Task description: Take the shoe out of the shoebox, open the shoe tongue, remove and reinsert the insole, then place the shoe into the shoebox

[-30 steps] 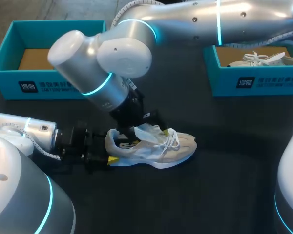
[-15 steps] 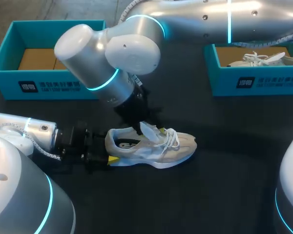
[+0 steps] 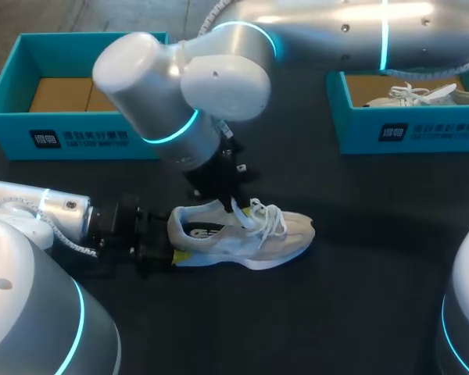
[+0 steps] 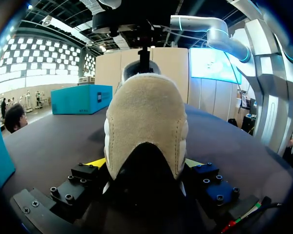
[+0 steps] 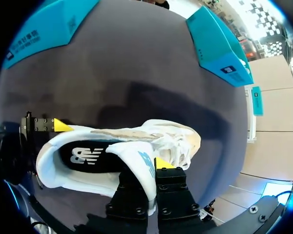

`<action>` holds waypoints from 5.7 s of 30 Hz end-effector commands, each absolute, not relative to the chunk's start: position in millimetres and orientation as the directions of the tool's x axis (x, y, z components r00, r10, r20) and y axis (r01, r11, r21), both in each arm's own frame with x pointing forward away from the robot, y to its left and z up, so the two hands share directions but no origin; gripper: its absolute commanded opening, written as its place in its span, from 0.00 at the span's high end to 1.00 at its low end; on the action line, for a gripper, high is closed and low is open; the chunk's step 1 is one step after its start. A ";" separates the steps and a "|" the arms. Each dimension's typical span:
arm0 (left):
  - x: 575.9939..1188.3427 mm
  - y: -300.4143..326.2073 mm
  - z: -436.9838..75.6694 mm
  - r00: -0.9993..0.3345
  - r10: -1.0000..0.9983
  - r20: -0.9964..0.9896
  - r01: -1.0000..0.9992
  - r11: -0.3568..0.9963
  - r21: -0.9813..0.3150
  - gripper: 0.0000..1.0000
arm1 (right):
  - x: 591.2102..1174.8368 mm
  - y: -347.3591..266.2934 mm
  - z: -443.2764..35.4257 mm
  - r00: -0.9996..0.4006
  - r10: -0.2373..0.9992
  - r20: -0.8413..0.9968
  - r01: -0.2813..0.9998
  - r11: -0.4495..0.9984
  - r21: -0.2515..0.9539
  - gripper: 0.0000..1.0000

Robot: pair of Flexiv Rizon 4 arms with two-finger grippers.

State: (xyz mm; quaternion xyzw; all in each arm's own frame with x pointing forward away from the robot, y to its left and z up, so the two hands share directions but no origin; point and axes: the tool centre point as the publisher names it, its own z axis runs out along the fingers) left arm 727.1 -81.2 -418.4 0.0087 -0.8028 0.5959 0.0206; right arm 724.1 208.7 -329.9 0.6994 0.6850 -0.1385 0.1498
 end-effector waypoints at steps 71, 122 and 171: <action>724.3 -81.6 -420.2 -0.999 0.007 0.042 -0.038 0.290 -0.956 1.00 | 710.3 123.1 -348.4 0.643 0.761 0.080 0.729 -0.641 0.240 0.00; 724.3 -81.6 -420.2 -0.999 0.007 0.042 -0.038 0.290 -0.956 1.00 | 739.2 234.4 -235.8 -0.754 0.611 -0.239 0.560 0.789 0.253 1.00; 724.3 -81.6 -420.2 -0.999 0.007 0.042 -0.038 0.290 -0.956 1.00 | 732.1 253.9 -307.1 -0.946 0.296 -0.135 0.277 0.950 0.145 1.00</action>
